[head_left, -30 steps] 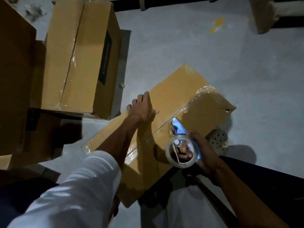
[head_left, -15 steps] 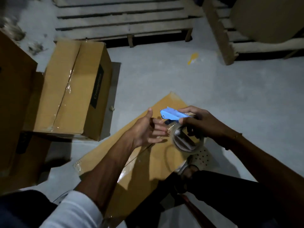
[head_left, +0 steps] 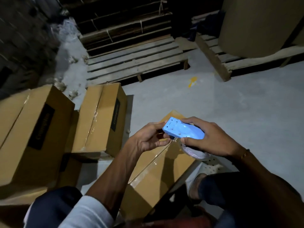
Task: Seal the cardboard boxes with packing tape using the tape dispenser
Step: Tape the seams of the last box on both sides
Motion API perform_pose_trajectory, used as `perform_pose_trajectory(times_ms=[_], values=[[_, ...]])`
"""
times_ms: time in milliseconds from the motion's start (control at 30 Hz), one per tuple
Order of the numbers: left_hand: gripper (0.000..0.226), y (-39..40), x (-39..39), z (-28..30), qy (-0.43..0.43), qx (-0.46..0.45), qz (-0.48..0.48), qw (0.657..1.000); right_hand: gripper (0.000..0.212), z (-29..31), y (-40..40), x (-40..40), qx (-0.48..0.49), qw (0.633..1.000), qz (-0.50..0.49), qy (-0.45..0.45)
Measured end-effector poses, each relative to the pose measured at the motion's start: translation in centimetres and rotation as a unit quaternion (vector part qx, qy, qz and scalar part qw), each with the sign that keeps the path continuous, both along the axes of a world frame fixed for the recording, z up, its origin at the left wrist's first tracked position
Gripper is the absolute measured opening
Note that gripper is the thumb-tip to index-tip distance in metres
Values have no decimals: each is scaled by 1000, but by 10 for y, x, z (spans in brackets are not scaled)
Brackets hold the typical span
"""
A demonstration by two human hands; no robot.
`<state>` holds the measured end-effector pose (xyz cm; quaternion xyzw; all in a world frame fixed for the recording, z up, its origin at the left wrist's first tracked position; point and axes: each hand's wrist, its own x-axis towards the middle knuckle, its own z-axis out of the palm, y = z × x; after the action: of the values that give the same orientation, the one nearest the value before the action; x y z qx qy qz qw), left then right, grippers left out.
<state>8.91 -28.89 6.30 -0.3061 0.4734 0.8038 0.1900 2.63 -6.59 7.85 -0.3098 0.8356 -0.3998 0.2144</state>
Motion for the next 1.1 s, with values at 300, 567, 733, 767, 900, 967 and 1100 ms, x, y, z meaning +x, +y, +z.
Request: perform_pose_trajectory(times_ms=[300,567,733,767,900,967,1100], values=[[17,-4,-45,-9,57,-187,-40,980,54,4,-3,-19,37,999,-24,4],[20,-83,-160,-75,66,-416,6,907,61,-33,59,-75,253,965,-5,61],[14,-84,-207,-153,48,-425,-112,897,61,-109,59,-105,282,959,-27,-8],[15,-83,-215,-167,45,-440,-114,890,59,-122,59,-109,283,958,-28,-17],[15,-81,-234,-205,55,-494,-108,861,55,-153,55,-121,284,957,-41,-39],[14,-77,-238,-216,59,-509,-101,853,58,-161,53,-128,303,952,-43,-26],[15,-70,-241,-231,76,-538,-98,834,62,-170,55,-139,332,942,-51,-4]])
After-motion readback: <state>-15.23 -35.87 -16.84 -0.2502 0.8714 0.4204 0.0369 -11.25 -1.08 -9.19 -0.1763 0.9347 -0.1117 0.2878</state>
